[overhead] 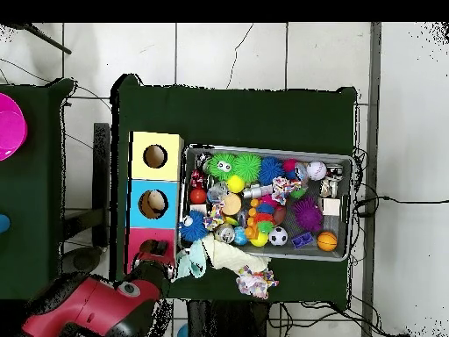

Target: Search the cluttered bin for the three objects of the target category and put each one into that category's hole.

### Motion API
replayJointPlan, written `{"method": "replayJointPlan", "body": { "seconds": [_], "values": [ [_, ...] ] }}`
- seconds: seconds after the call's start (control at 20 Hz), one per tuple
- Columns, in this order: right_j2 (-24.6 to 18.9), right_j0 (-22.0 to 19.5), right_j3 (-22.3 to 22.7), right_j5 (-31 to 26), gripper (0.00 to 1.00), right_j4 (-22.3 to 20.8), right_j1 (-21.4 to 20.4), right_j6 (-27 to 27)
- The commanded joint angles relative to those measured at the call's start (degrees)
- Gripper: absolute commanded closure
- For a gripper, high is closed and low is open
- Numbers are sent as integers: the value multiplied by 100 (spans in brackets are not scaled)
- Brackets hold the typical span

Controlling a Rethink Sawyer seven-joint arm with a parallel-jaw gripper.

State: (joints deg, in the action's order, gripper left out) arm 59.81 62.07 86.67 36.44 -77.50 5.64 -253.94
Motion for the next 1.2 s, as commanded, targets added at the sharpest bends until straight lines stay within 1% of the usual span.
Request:
{"method": "replayJointPlan", "body": {
  "seconds": [0.05,0.1,0.2,0.3,0.5,0.6,0.7,0.75,0.85,0.95,1.0,1.05,1.1,1.2],
  "values": [
    [-1576,-255,-864,-942,100,120,227,-1771],
    [-1565,-251,-837,-926,100,110,230,-1777],
    [-1444,-224,-777,-694,100,115,247,-1805],
    [-1313,-203,-721,-359,100,127,254,-1839],
    [-1132,-174,-652,-68,100,170,253,-1869],
    [-968,-93,-495,-240,100,230,293,-1872],
    [-919,-29,-397,-522,100,263,185,-1835],
    [-859,0,-363,-576,100,286,157,-1823],
    [-655,53,-314,-396,100,335,178,-1821],
    [-337,63,-179,-39,100,409,393,-1859],
    [-89,83,-156,199,100,470,585,-1874],
    [58,114,-185,293,100,497,671,-1860],
    [107,125,-176,283,100,504,681,-1846],
    [-2,91,-137,167,100,482,470,-1813]
  ]
}}
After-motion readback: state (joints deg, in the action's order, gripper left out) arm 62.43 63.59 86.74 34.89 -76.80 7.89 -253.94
